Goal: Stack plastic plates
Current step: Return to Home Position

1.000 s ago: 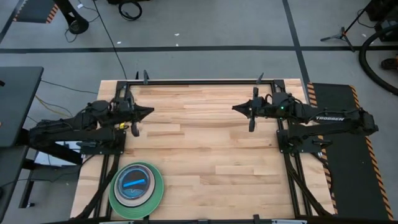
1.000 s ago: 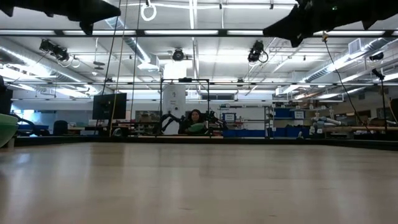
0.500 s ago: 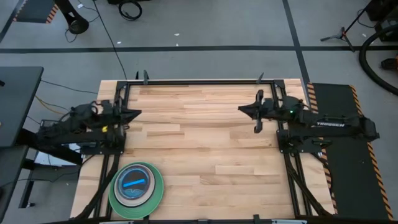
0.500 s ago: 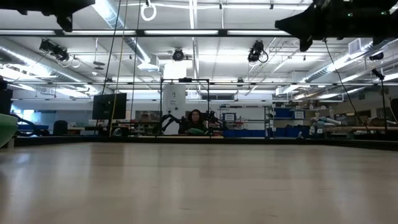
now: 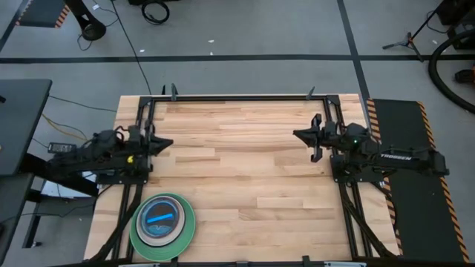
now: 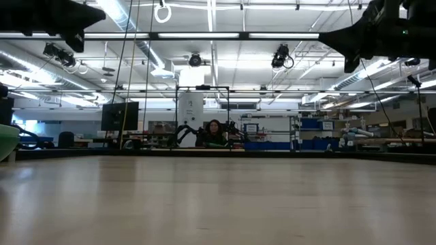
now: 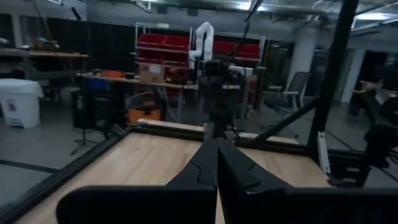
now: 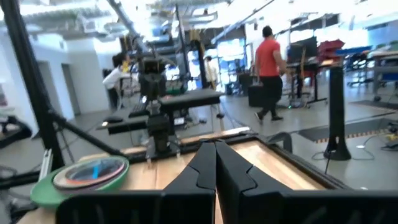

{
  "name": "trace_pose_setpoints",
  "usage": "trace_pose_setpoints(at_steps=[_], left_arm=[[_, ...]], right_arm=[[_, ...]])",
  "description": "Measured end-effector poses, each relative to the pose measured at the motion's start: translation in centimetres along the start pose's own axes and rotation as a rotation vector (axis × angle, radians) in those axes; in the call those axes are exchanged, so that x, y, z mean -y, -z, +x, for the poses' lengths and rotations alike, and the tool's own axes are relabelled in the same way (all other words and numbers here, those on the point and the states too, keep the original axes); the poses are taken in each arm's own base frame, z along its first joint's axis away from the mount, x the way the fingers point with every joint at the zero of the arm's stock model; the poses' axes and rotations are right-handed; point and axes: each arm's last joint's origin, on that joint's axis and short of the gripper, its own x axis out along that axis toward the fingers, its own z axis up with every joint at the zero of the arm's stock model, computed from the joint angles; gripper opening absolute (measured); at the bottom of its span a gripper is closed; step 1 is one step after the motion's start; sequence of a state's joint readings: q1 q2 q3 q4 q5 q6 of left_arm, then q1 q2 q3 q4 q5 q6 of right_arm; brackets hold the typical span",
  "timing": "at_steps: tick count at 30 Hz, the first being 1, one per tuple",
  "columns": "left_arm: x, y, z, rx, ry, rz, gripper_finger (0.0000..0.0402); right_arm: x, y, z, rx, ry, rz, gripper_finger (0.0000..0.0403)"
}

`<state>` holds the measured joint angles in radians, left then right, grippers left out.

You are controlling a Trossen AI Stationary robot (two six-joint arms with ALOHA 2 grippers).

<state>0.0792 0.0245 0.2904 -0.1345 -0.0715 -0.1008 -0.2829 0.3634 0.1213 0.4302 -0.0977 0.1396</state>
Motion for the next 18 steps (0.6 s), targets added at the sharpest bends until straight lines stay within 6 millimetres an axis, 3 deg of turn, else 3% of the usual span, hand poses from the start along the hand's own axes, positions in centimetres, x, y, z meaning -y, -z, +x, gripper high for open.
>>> trace_pose_setpoints(at_steps=[6, 11, 18], left_arm=[[0.2, 2.9, 0.9, -0.011, 0.065, -0.051, 0.0005], [0.0, 5.0, 1.3, -0.047, 0.016, -0.095, 0.0007], [0.2, 5.9, 1.3, -0.077, 0.032, -0.100, 0.0008]], right_arm=[[0.1, 0.6, -0.2, 0.004, 0.000, 0.018, 0.0004], [0.0, 0.8, -0.2, -0.006, -0.008, -0.003, 0.0004], [-0.1, 1.1, -0.2, -0.042, -0.017, -0.039, 0.0004]])
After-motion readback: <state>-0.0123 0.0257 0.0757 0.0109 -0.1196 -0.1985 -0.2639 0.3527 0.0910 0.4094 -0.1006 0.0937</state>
